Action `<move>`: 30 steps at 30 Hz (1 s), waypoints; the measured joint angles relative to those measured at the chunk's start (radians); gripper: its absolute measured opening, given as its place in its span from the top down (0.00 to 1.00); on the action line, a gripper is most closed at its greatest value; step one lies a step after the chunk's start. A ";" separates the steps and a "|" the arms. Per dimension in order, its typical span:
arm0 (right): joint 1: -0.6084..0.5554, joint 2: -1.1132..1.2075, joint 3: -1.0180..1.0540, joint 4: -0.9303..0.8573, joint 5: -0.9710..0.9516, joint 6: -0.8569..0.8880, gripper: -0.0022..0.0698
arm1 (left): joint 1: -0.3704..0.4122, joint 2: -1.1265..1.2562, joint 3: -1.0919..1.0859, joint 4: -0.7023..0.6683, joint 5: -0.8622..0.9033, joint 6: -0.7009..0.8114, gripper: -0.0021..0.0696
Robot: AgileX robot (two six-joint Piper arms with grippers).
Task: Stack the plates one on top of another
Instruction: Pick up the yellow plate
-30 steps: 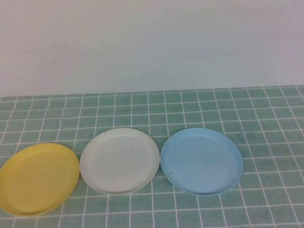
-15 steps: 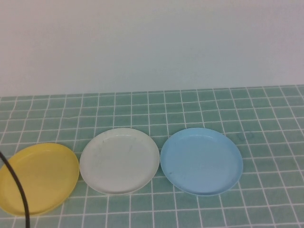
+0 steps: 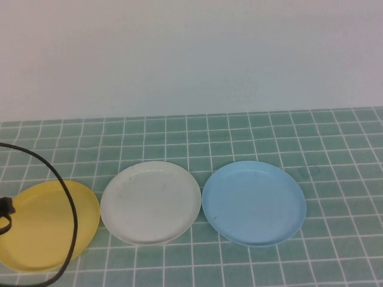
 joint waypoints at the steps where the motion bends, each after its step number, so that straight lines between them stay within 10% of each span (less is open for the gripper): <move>1: 0.000 0.000 0.000 0.004 0.010 0.000 0.97 | 0.000 0.034 -0.009 -0.011 -0.004 0.015 0.98; 8: 0.000 0.000 0.000 0.016 0.091 0.000 0.97 | 0.016 0.197 -0.075 -0.049 -0.027 0.041 0.98; 19: 0.000 0.000 0.000 0.043 0.177 0.000 0.97 | 0.242 0.324 -0.155 -0.370 -0.018 0.355 0.98; 30: 0.000 0.000 0.000 0.052 0.181 0.000 0.97 | 0.251 0.422 -0.157 -0.378 -0.038 0.379 0.98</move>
